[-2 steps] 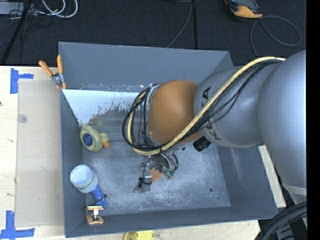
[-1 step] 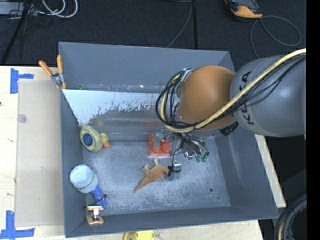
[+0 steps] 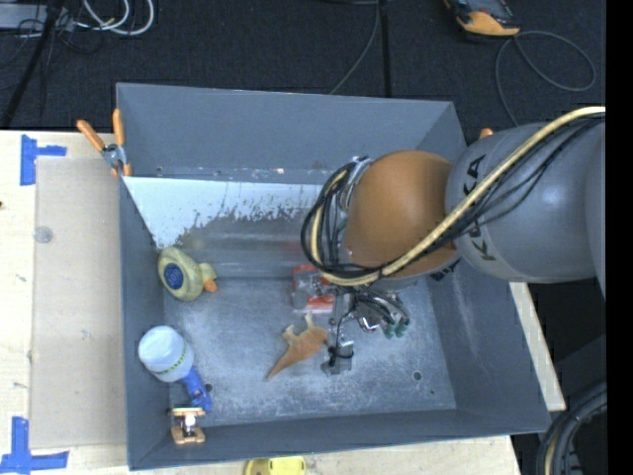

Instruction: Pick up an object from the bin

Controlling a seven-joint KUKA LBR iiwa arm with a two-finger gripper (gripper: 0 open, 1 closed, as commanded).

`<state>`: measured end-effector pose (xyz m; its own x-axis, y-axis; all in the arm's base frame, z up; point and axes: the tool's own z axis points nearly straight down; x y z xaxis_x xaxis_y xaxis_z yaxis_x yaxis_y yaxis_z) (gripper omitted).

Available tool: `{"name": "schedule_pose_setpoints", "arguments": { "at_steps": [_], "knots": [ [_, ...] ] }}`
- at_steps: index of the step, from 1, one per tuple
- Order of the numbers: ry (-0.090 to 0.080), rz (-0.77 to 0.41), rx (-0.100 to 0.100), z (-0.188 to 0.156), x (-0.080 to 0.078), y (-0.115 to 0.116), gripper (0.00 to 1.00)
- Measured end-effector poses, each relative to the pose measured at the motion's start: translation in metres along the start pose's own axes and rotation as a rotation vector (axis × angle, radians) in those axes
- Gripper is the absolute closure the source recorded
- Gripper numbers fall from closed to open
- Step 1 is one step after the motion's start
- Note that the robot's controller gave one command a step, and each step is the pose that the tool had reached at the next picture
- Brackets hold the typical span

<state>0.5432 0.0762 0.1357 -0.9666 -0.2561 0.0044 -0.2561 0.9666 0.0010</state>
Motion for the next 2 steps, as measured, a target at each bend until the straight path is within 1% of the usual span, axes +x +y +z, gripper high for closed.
{"name": "schedule_pose_setpoints", "arguments": {
  "at_steps": [1, 2],
  "knots": [
    [-0.001, -0.008, 0.000, 0.060, 0.016, 0.005, 0.00],
    [-0.002, -0.018, -0.001, 0.066, 0.017, -0.006, 1.00]
  ]
}}
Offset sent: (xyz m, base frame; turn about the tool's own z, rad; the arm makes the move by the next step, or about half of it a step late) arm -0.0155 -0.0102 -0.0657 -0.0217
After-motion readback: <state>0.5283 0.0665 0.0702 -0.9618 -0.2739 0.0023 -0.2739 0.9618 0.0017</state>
